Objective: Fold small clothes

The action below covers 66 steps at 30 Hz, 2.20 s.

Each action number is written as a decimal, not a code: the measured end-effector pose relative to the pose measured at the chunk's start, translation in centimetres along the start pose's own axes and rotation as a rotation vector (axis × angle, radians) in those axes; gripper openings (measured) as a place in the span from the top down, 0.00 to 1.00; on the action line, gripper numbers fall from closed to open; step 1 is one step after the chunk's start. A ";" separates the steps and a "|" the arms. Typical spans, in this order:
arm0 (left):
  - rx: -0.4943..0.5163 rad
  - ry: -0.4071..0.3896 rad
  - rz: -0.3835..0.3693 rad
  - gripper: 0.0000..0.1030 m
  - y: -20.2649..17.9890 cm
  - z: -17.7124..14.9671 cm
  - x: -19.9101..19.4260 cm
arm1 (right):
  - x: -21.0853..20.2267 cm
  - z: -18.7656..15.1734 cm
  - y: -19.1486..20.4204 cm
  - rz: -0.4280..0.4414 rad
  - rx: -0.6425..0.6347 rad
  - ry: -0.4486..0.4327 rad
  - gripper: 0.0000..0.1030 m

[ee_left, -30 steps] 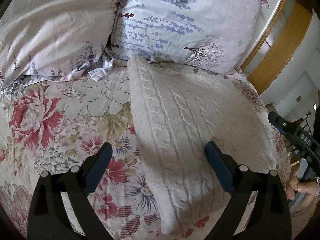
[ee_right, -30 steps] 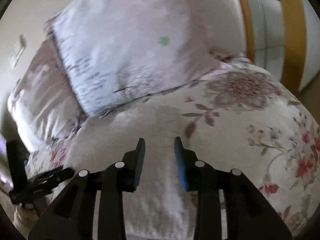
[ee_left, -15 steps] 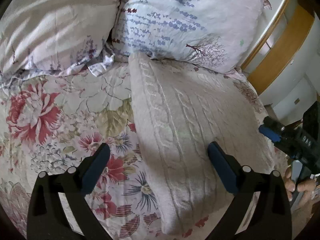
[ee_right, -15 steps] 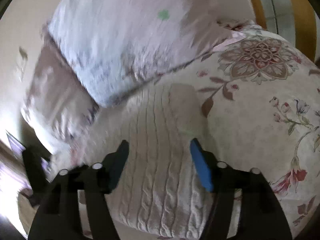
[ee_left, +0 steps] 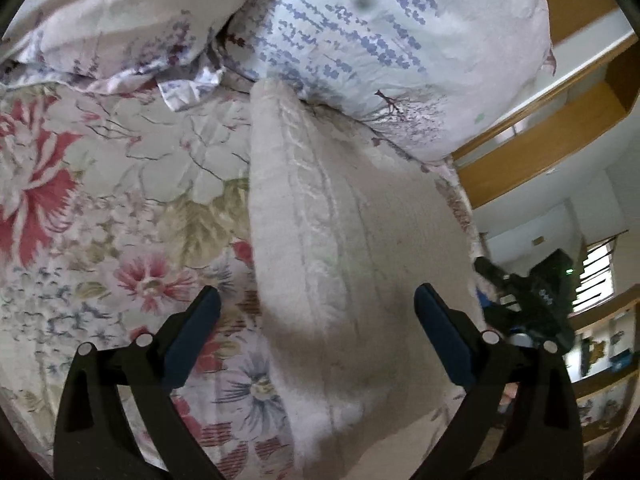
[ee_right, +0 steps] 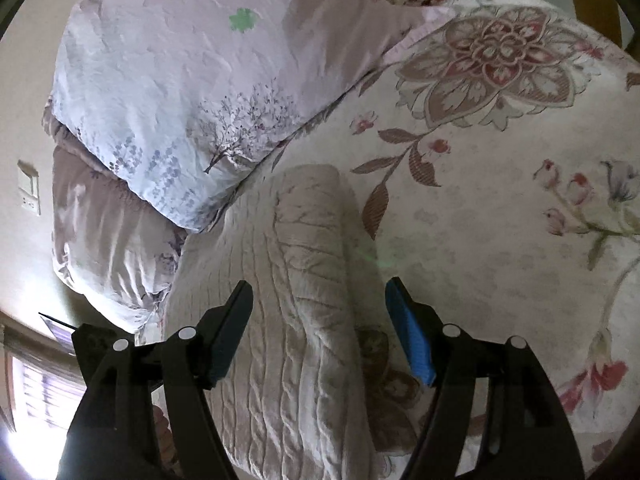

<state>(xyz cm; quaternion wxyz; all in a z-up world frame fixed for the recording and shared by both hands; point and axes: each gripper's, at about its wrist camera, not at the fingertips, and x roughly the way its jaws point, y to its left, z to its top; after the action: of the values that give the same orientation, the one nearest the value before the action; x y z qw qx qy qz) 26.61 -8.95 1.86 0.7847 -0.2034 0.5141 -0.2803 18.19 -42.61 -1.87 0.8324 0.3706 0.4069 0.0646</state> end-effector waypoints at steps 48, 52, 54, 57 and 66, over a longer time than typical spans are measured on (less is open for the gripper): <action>-0.218 -0.135 -0.046 0.45 14.6 -1.5 -12.0 | 11.1 -8.8 15.2 0.114 -0.295 0.188 0.57; -0.126 -0.193 0.059 0.36 13.3 -1.6 -13.6 | 9.2 -8.3 15.0 0.105 -0.303 0.149 0.57; -0.070 -0.256 0.139 0.26 12.0 -1.6 -14.3 | 7.6 -7.6 14.9 0.118 -0.290 0.093 0.57; 0.025 -0.319 0.241 0.18 10.0 -1.9 -15.2 | 6.9 -6.8 14.5 0.120 -0.267 0.073 0.57; 0.132 -0.267 0.450 0.15 8.7 -2.4 -12.9 | 8.5 -7.3 15.8 -0.094 -0.380 -0.033 0.91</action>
<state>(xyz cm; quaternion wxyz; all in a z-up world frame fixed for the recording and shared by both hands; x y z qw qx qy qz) 22.36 6.02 4.60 0.8997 -0.0674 0.4190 -0.1024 21.54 -23.70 0.44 0.8960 0.1887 0.3905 0.0952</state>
